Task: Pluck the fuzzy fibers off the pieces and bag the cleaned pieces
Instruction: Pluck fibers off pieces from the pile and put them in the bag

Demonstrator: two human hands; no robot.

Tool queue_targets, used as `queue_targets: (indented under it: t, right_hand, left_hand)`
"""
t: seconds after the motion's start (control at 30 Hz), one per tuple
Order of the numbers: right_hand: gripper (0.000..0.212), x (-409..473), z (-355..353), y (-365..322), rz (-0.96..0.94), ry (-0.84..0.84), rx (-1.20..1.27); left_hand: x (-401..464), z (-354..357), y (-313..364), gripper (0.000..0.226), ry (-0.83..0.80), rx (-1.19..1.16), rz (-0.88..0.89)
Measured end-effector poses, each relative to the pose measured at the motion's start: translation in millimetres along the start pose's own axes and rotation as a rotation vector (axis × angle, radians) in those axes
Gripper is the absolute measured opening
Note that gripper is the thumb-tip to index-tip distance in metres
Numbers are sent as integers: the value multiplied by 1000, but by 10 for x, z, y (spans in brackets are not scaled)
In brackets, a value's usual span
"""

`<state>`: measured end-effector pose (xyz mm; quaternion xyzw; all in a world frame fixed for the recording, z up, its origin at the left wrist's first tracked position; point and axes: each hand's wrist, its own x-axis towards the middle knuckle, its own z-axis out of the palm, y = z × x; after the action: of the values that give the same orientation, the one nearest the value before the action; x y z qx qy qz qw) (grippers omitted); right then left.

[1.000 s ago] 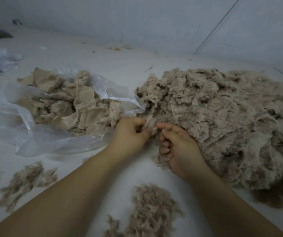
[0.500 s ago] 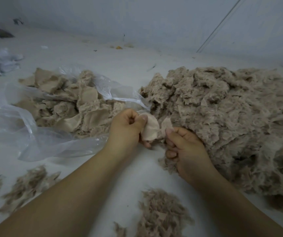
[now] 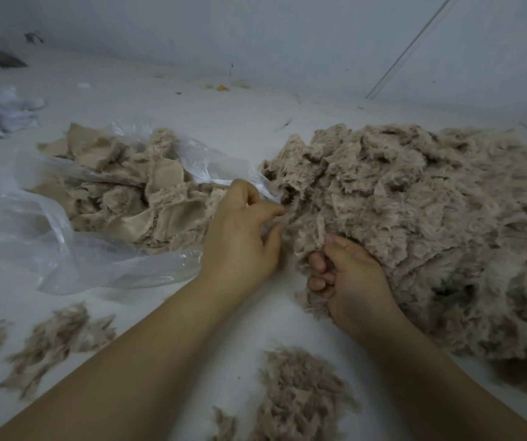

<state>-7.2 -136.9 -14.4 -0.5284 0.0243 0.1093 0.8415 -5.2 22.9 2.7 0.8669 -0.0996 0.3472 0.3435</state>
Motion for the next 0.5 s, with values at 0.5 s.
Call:
queue_targets:
  t: [0.5]
  right_hand:
    - [23, -42, 36, -25, -56, -45, -152]
  left_hand:
    - [-55, 56, 171, 8, -356, -633, -486]
